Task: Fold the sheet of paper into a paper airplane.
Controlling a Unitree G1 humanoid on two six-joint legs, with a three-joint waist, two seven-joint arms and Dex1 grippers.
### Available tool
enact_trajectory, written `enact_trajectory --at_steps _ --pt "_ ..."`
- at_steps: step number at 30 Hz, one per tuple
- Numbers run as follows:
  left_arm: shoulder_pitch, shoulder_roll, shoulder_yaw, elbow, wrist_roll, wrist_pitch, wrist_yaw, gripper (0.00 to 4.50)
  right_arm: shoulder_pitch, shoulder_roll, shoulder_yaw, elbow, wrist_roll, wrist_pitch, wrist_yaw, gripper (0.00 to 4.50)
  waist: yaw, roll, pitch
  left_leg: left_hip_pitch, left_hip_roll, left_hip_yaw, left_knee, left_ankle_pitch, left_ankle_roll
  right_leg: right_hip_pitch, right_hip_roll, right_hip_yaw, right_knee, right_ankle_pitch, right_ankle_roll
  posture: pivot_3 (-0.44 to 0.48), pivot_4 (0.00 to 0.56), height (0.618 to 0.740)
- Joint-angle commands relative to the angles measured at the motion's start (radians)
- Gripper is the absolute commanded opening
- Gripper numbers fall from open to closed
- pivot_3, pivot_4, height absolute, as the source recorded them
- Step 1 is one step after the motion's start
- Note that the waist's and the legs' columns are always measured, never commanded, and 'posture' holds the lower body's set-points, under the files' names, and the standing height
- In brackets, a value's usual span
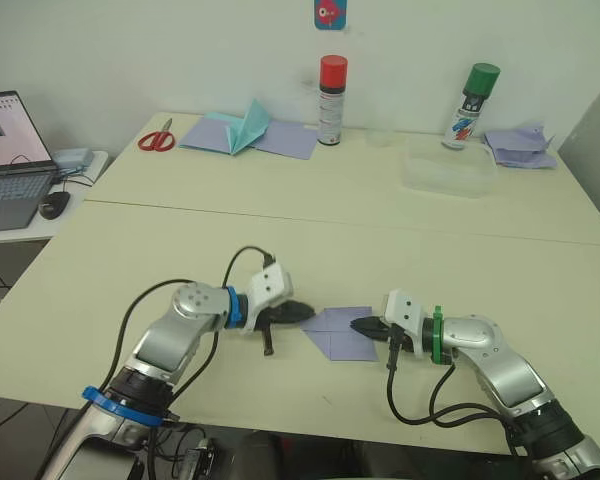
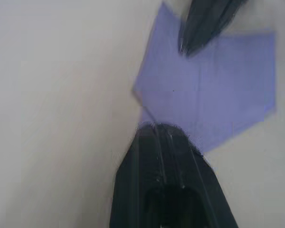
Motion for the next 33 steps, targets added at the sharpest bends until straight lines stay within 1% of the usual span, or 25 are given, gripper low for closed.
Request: enact_trajectory --at_steps 1,3,6,8,10,14,17,20,24,28,33 --pt "0.002 -0.010 -0.043 0.058 0.049 -0.034 -0.013 0.00 0.010 0.003 -0.003 -0.004 0.002 0.009 -0.002 0.06 0.001 0.001 0.000 0.000 0.000 0.000 0.000 0.000 0.000 0.000 0.000 0.000 0.000 0.000 0.000 0.000 0.150 0.740" --pt "0.002 -0.020 -0.054 0.083 0.066 -0.054 -0.009 0.00 0.012 0.006 -0.020 -0.021 0.016 0.004 -0.005 0.06 0.001 0.001 0.000 0.000 -0.001 0.001 0.000 0.000 0.000 0.000 -0.001 0.000 0.000 0.000 0.000 0.000 0.150 0.740" --pt "-0.003 -0.016 -0.077 0.122 0.112 -0.106 -0.005 0.00 0.017 -0.007 -0.059 -0.044 0.040 -0.020 0.000 0.63 0.002 0.001 0.000 0.000 -0.002 0.001 0.000 0.000 0.000 0.001 -0.002 0.000 0.000 0.000 0.000 0.000 0.150 0.740" --pt "-0.005 -0.016 -0.076 0.137 0.115 -0.121 -0.006 0.00 0.024 -0.035 -0.094 -0.061 0.055 -0.060 0.020 1.31 0.003 0.002 0.001 0.000 -0.003 0.001 0.000 0.000 0.000 0.001 -0.003 0.000 0.000 0.000 0.000 0.000 0.150 0.740" --pt "-0.008 -0.015 -0.072 0.150 0.114 -0.131 -0.010 0.00 0.033 -0.083 -0.124 -0.054 0.045 -0.151 0.050 2.00 0.004 0.002 0.001 0.000 -0.004 0.001 0.000 0.000 0.000 0.001 -0.004 0.000 0.000 0.000 0.000 0.000 0.150 0.740" --pt "-0.011 -0.011 -0.069 0.170 0.116 -0.147 -0.020 0.00 0.048 -0.208 -0.134 0.060 -0.032 -0.482 0.119 3.41 0.004 0.002 0.001 0.000 -0.004 0.001 0.000 0.000 0.000 0.001 -0.005 0.000 -0.001 0.000 0.000 0.000 0.150 0.740" --pt "-0.015 -0.012 -0.067 0.178 0.114 -0.151 -0.026 0.00 0.033 -0.260 -0.112 0.171 -0.102 -0.696 0.128 4.46 0.003 0.003 0.001 0.001 -0.004 0.000 0.000 0.000 0.000 0.002 -0.004 -0.001 -0.001 0.000 0.000 0.000 0.150 0.740" --pt "-0.017 -0.015 -0.064 0.180 0.113 -0.148 -0.029 0.00 0.011 -0.267 -0.079 0.247 -0.159 -0.831 0.122 4.46 0.002 0.004 0.001 0.001 -0.004 0.001 0.000 0.000 0.000 0.003 -0.004 -0.001 -0.001 0.000 0.000 0.000 0.150 0.740" --pt "-0.017 -0.017 -0.061 0.175 0.110 -0.143 -0.028 0.00 -0.005 -0.240 -0.037 0.260 -0.201 -0.911 0.102 4.46 0.002 0.003 0.001 0.003 -0.004 0.000 0.000 0.000 0.000 0.005 -0.004 -0.001 -0.001 0.000 0.000 0.000 0.150 0.740" --pt "-0.008 -0.016 -0.060 0.160 0.107 -0.134 -0.025 0.00 0.020 -0.215 -0.002 0.205 -0.145 -0.872 0.129 4.46 0.002 0.003 0.001 0.004 -0.003 0.000 0.000 0.000 0.000 0.006 -0.004 -0.001 -0.001 0.000 0.000 0.000 0.150 0.740" --pt "-0.005 -0.014 -0.059 0.154 0.107 -0.131 -0.024 0.00 0.054 -0.229 0.021 0.155 -0.087 -0.830 0.172 4.46 0.002 0.004 0.001 0.004 -0.003 0.000 0.000 0.000 0.000 0.006 -0.004 -0.001 -0.001 0.000 0.000 0.000 0.150 0.740"
